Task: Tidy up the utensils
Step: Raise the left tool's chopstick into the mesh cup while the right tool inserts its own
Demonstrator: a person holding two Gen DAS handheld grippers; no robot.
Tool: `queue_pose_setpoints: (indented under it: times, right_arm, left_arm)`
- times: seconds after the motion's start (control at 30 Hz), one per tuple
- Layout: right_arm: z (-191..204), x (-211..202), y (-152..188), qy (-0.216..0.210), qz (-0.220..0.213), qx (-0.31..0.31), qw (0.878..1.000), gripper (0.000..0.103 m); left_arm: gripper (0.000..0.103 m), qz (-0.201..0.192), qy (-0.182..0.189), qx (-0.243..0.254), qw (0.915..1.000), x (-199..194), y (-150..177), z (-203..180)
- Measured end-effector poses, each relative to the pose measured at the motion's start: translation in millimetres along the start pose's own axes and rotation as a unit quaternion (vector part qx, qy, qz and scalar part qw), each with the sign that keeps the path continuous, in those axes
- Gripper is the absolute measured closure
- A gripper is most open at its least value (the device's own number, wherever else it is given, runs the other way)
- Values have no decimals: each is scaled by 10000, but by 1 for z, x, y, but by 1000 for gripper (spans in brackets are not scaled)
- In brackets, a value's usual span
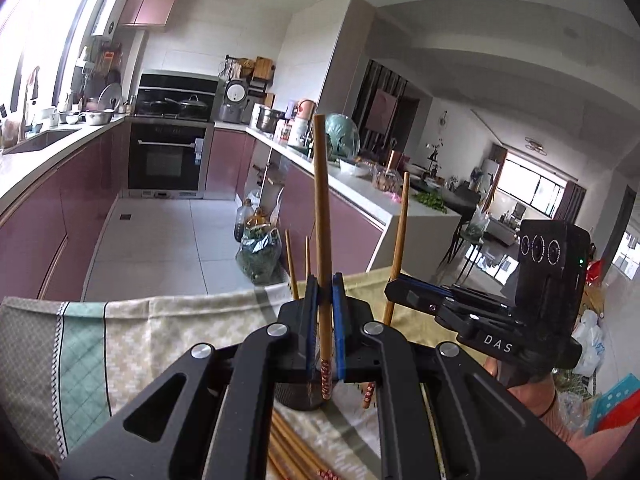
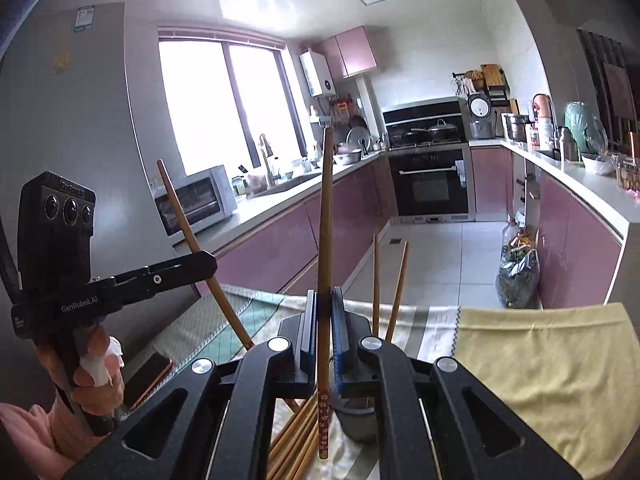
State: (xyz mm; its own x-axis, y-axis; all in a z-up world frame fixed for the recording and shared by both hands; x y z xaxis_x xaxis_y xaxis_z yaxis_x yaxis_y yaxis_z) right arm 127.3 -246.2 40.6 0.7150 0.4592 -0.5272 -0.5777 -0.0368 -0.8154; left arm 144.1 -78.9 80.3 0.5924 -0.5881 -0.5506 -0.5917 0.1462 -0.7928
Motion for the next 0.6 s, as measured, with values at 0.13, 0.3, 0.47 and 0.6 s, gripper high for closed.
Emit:
queue_pose_setpoints:
  times: [0.13, 0.3, 0.47, 0.6]
  right_arm:
    - [-6, 2, -19, 146, -260, 3, 9996, 97]
    - [-17, 17, -24, 370, -284, 12, 9989, 97]
    - [-29, 45, -6, 463, 130, 115, 9988, 97]
    - [-36, 63, 4, 436, 578, 209, 9972, 97]
  left_arm:
    - [95, -31, -164, 61, 9998, 14, -14, -3]
    - [95, 274, -418, 216, 9985, 44, -15, -7]
    - [95, 715, -496, 284, 9958, 78, -6, -6]
    - [95, 1107, -384, 278, 9927, 104, 3, 0]
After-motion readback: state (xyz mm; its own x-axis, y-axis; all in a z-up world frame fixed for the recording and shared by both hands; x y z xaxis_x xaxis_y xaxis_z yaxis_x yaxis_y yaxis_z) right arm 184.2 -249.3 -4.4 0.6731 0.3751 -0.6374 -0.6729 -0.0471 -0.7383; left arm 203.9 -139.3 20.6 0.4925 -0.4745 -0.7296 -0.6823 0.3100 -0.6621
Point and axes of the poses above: each gripper's, at about its wrist camera, not at the fingertips, and x roughly the way its jaws point, z to its left, y to its underside, the point moved 4 cm from there along x, roughly the way its jaws point, and after that the axes turned 13 degrees about z, right-handed, at the moved point
